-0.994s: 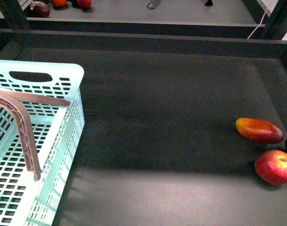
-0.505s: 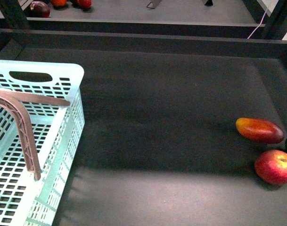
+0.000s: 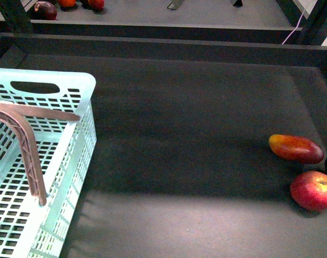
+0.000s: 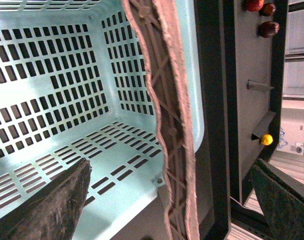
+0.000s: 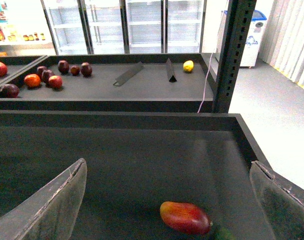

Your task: Pick apple with right arm and hold basket with left

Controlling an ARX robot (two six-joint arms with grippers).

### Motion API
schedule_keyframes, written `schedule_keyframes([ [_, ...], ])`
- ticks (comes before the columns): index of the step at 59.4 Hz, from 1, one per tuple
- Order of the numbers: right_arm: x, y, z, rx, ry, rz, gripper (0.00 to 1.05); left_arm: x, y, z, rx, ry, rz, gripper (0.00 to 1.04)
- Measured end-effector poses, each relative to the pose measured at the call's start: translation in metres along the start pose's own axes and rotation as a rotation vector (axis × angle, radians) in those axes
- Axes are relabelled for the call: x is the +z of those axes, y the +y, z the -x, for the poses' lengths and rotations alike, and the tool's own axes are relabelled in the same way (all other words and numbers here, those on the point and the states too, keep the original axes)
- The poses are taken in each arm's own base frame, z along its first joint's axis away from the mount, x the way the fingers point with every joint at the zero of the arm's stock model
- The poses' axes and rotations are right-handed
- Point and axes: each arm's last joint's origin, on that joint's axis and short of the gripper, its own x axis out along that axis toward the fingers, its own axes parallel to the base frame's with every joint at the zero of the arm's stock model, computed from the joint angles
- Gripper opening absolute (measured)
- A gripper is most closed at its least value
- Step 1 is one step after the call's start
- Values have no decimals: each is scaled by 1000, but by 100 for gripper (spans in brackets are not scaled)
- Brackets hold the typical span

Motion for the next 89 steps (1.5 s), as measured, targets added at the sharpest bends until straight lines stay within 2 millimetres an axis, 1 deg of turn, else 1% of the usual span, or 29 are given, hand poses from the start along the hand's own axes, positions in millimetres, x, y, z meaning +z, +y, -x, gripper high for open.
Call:
schedule_keyframes([
  [13, 0, 0, 0, 0, 0, 0, 96, 12, -6, -27, 48, -22, 10, 97],
  [29, 0, 0, 0, 0, 0, 0, 96, 16, -8, -44, 105, -38, -8, 97],
  [33, 0, 0, 0, 0, 0, 0, 96, 17, -9, -47, 122, -43, -16, 88],
  [47, 0, 0, 0, 0, 0, 0, 96, 13, -11, -51, 155, -38, -37, 50],
  [50, 0, 0, 0, 0, 0, 0, 96, 11, -12, -51, 158, -32, -43, 40],
  [55, 0, 0, 0, 0, 0, 0, 96, 7, -13, -51, 168, -32, -53, 27],
  [57, 0, 0, 0, 0, 0, 0, 96, 5, -16, -50, 165, -33, -59, 20],
  [58, 0, 0, 0, 0, 0, 0, 96, 4, -17, -49, 163, -33, -54, 15],
  [60, 0, 0, 0, 0, 0, 0, 96, 2, -18, -48, 160, -26, -22, 10],
  [63, 0, 0, 0, 0, 0, 0, 96, -2, -21, -45, 150, -6, -4, 7],
  [71, 0, 0, 0, 0, 0, 0, 96, -11, -29, -34, 131, 20, -64, 7],
  [76, 0, 0, 0, 0, 0, 0, 96, -16, -37, -24, 110, 29, -104, 7],
  [89, 0, 0, 0, 0, 0, 0, 96, -26, -75, 5, -2, 68, -213, 7],
])
